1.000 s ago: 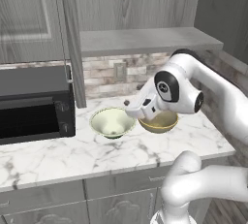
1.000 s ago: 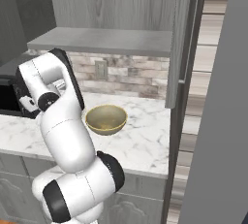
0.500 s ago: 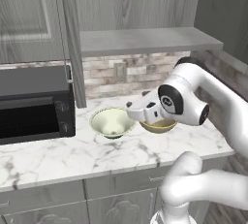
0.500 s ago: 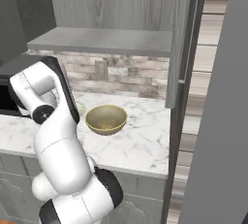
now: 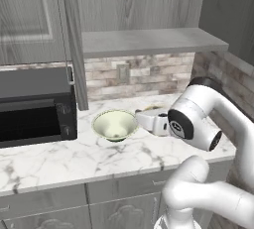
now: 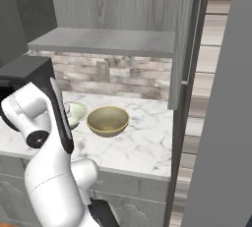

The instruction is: Open the cabinet. Pick the bowls from the counter and place them in the cabinet. Then close the cabinet.

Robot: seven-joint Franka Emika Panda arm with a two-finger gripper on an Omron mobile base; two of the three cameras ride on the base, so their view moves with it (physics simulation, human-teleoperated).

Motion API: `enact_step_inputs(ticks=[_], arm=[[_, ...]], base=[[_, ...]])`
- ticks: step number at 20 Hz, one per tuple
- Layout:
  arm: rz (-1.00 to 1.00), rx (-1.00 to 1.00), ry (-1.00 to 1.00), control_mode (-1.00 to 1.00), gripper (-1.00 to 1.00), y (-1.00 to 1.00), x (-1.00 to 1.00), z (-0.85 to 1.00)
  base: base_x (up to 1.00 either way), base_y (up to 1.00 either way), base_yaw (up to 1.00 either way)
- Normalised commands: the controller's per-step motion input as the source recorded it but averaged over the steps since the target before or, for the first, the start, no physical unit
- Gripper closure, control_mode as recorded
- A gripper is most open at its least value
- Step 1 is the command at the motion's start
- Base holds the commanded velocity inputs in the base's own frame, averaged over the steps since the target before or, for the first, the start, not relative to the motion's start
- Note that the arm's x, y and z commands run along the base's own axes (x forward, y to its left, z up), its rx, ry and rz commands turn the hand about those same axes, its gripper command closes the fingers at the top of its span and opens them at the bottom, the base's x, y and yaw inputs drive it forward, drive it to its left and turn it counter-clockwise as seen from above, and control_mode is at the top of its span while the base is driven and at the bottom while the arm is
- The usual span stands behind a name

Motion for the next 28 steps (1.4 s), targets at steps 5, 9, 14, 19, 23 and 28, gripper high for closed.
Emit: enact_step_inputs(ticks=[5,9,14,19,23,28], arm=[[-0.03,0.38,0.19,-1.00,-1.00,-0.41,-0.37,0.06],[0.00,0.38,0.24,-1.00,-1.00,-0.17,-0.03,0.00],[-0.01,0.37,0.38,-1.00,-1.00,-0.09,0.00,0.00],[-0.04,0.32,0.46,-1.00,-1.00,0.00,0.00,0.00],[0.00,0.30,0.33,-1.00,-1.00,-0.02,0.00,0.00],[0.00,0.20,0.23,-1.00,-1.00,-0.02,0.00,0.00]], base=[[0.00,0.00,0.00],[0.00,0.00,0.00],[0.00,0.00,0.00],[0.00,0.00,0.00],[0.00,0.00,0.00],[0.00,0.00,0.00]])
